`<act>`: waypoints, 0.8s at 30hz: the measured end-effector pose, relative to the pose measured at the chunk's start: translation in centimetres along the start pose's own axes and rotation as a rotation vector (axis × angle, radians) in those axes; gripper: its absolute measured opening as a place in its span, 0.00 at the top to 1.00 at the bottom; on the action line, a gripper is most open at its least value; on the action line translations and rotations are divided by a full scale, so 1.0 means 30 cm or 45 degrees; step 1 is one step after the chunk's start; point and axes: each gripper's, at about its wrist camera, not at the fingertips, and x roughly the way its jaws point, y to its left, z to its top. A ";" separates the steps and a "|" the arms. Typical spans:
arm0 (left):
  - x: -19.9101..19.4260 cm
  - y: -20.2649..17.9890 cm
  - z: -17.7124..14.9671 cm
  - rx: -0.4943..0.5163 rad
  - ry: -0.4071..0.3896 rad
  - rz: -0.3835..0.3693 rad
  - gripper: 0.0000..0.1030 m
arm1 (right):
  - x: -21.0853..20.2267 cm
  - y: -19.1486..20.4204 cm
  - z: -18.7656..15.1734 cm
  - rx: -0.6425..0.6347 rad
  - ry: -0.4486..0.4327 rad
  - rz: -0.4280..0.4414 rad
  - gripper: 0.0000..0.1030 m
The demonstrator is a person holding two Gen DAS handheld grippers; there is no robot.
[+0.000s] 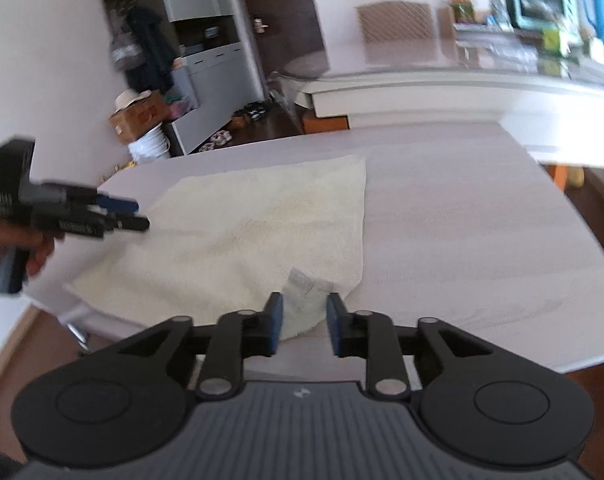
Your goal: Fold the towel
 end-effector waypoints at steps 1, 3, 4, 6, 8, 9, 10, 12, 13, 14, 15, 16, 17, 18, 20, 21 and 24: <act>-0.007 -0.003 0.002 0.011 0.003 0.000 0.37 | -0.004 0.001 -0.002 -0.046 0.003 -0.005 0.69; -0.023 -0.015 0.005 0.045 0.004 -0.008 0.37 | -0.012 0.003 -0.005 -0.137 -0.004 0.008 0.65; -0.033 -0.021 0.004 0.060 0.004 -0.016 0.37 | -0.016 0.005 -0.009 -0.171 -0.006 0.015 0.63; -0.050 -0.032 0.000 0.094 0.008 -0.032 0.37 | -0.023 0.010 -0.015 -0.325 -0.015 0.019 0.58; -0.060 -0.041 -0.005 0.127 0.013 -0.042 0.37 | -0.027 0.021 -0.013 -0.508 -0.024 0.015 0.58; -0.070 -0.048 -0.010 0.158 0.015 -0.058 0.37 | -0.028 0.027 -0.011 -0.594 -0.029 0.015 0.58; -0.078 -0.054 -0.015 0.184 0.016 -0.072 0.37 | -0.024 0.037 -0.006 -0.686 -0.021 0.028 0.58; -0.094 -0.061 -0.025 0.232 0.025 -0.114 0.37 | -0.014 0.057 0.005 -0.873 0.005 0.063 0.58; -0.101 -0.064 -0.030 0.258 0.027 -0.130 0.37 | -0.010 0.067 0.011 -0.967 0.018 0.080 0.58; -0.107 -0.069 -0.035 0.281 0.028 -0.140 0.37 | -0.002 0.073 0.015 -1.021 0.034 0.097 0.58; -0.121 -0.079 -0.045 0.342 0.031 -0.168 0.37 | 0.014 0.083 0.025 -1.111 0.059 0.122 0.56; -0.132 -0.086 -0.051 0.383 0.034 -0.188 0.38 | 0.025 0.088 0.033 -1.157 0.078 0.140 0.55; -0.141 -0.094 -0.058 0.417 0.041 -0.207 0.38 | 0.031 0.090 0.036 -1.177 0.092 0.155 0.55; -0.150 -0.102 -0.066 0.450 0.047 -0.227 0.40 | 0.044 0.093 0.045 -1.210 0.122 0.181 0.55; -0.160 -0.116 -0.080 0.506 0.077 -0.261 0.42 | 0.063 0.096 0.059 -1.251 0.172 0.222 0.55; -0.161 -0.123 -0.088 0.529 0.098 -0.274 0.46 | 0.074 0.097 0.069 -1.271 0.211 0.256 0.58; -0.157 -0.140 -0.109 0.579 0.140 -0.291 0.50 | 0.084 0.095 0.090 -1.266 0.272 0.295 0.68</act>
